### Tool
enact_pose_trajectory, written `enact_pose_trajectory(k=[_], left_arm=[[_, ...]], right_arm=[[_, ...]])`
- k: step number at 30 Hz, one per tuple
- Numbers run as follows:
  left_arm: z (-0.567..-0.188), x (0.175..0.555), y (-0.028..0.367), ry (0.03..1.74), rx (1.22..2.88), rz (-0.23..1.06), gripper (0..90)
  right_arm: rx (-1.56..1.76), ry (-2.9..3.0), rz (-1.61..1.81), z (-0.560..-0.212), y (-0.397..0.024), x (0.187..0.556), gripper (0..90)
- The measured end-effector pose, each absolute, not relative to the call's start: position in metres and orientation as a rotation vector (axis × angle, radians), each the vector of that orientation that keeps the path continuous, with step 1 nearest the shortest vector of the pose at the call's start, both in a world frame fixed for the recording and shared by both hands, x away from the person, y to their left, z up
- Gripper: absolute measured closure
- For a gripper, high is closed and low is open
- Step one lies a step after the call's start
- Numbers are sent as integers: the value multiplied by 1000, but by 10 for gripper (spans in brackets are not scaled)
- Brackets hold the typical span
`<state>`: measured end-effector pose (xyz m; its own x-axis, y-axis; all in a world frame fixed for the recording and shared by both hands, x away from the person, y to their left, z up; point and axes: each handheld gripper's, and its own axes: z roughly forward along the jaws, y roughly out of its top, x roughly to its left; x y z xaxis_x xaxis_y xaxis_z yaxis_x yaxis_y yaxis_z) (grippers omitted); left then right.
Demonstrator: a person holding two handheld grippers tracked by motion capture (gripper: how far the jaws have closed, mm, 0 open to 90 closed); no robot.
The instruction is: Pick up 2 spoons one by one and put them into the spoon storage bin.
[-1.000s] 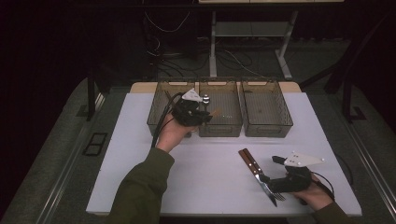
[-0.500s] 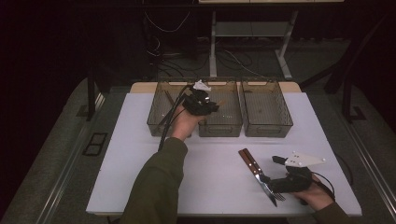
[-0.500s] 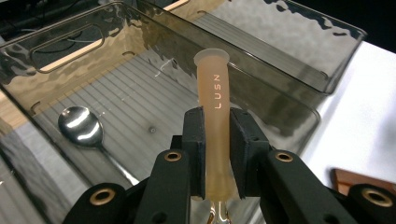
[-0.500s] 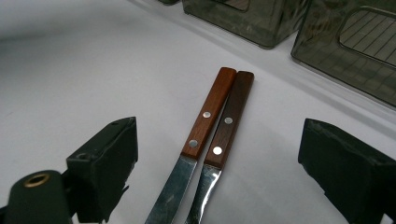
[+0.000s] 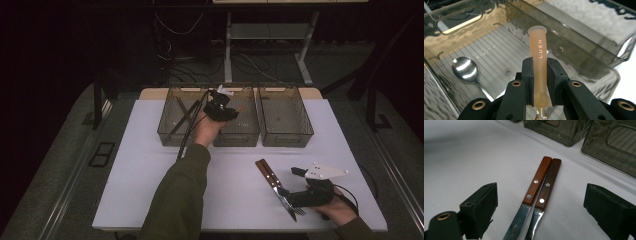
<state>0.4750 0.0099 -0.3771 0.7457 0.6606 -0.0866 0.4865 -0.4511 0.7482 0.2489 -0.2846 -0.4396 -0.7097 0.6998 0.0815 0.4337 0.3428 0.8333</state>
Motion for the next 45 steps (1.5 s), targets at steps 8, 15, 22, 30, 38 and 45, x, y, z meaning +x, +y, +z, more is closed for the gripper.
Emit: enact_pose_trajectory(k=[8, 15, 22, 30, 38, 45], left_arm=[[-385, 477, 8, 897, 2159, 256, 752], [-384, 477, 7, 886, 2150, 254, 704], [-377, 473, 10, 849, 2146, 260, 640], [-363, 462, 21, 787, 2107, 260, 568], [-353, 440, 38, 710, 2071, 244, 461], [-353, 411, 54, 646, 2068, 225, 361]], right_arm=[[1009, 2319, 1306, -439, -284, 248, 121], [1010, 2320, 1307, -440, -284, 249, 121], [1009, 2318, 1303, -439, -285, 249, 121], [1010, 2317, 1303, -439, -284, 248, 121], [1019, 2318, 1296, -440, -285, 249, 121], [1029, 2313, 1289, -441, -286, 250, 121]])
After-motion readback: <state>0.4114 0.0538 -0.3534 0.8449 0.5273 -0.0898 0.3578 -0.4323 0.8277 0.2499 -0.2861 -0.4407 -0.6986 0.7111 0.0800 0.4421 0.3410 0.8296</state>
